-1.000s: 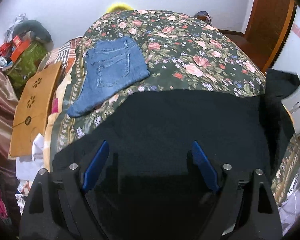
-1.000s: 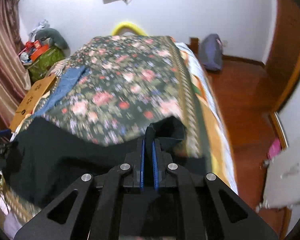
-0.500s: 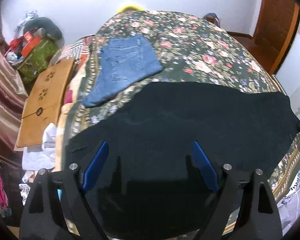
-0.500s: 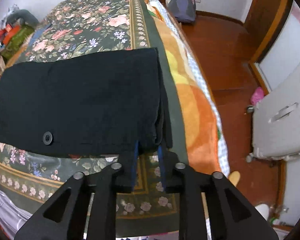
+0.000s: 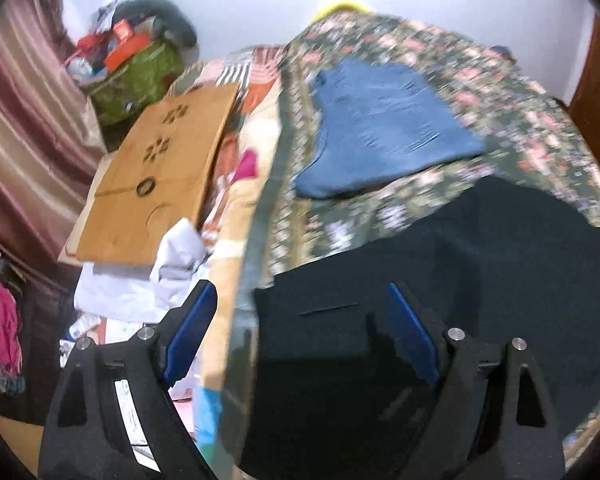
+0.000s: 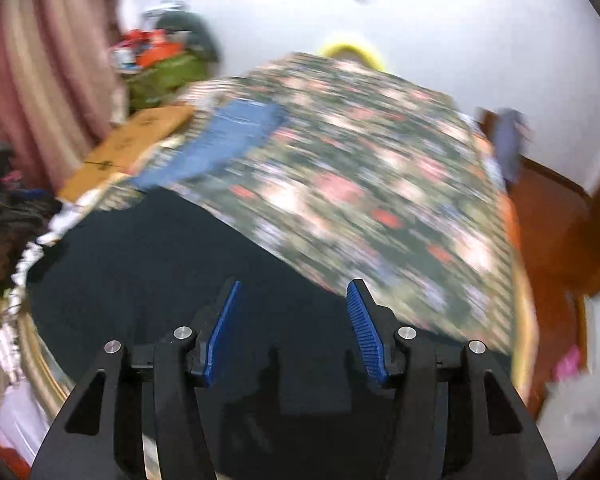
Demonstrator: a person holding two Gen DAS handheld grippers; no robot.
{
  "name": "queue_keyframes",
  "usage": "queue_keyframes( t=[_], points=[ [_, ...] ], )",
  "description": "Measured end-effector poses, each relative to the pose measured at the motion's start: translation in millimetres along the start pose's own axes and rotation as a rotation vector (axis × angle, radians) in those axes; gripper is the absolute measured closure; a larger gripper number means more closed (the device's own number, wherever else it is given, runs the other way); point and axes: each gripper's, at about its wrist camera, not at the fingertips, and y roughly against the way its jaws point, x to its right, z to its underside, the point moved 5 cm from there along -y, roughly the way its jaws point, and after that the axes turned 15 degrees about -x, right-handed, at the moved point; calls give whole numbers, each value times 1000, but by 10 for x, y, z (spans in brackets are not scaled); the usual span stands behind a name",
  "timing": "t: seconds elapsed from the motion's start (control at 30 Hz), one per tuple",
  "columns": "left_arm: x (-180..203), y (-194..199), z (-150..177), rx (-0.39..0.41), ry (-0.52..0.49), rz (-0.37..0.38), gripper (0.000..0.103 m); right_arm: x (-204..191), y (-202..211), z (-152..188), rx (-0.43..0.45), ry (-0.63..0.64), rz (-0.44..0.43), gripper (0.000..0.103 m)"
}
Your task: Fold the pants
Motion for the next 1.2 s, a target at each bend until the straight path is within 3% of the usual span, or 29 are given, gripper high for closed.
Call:
queue_keyframes(
  t=[0.17,0.3,0.37,0.5,0.57,0.6,0.73,0.8,0.83,0.87,0.9,0.93,1.03,1.17,1.2],
  points=[
    [-188,-425,18,-56,-6,20,17,-600,-530,-480,-21,93,-113,52],
    [-182,-625,56,-70,-42,109,21,-967,-1008,-736,-87,169,-150,52],
    [-163,-612,66,-60,-52,158,31,-1057,-1125,-798,-118,183,-173,52],
    [-120,-619,76,-83,-50,309,65,-1024,-1426,-863,-210,154,-214,54],
    [-75,-589,50,-75,-54,296,70,-997,-1428,-875,-202,126,-255,69],
    [-53,-571,56,-69,-58,292,76,-991,-1427,-874,-210,124,-270,82],
    [-19,-527,51,-40,-65,221,87,-1034,-1400,-838,-212,152,-278,91],
    [0,-491,41,-3,-77,79,90,-1081,-1336,-809,-181,191,-233,92],
    [30,-476,39,20,-101,4,99,-1111,-1327,-817,-163,206,-208,93],
    [28,-488,29,32,-109,-71,102,-1116,-1333,-840,-149,215,-182,95],
    [9,-539,13,36,-109,-212,103,-1127,-1336,-859,-132,223,-147,95],
    [-15,-609,7,18,-113,-217,103,-1124,-1347,-884,-120,221,-119,95],
    [-164,-828,5,-91,-73,-111,103,-1106,-1398,-920,-129,223,-44,94],
    [-321,-521,30,-22,-30,17,100,-960,-1201,-909,-173,139,-68,84],
    [-336,-358,53,8,-33,59,93,-927,-1113,-886,-173,126,-72,77]
  ],
)
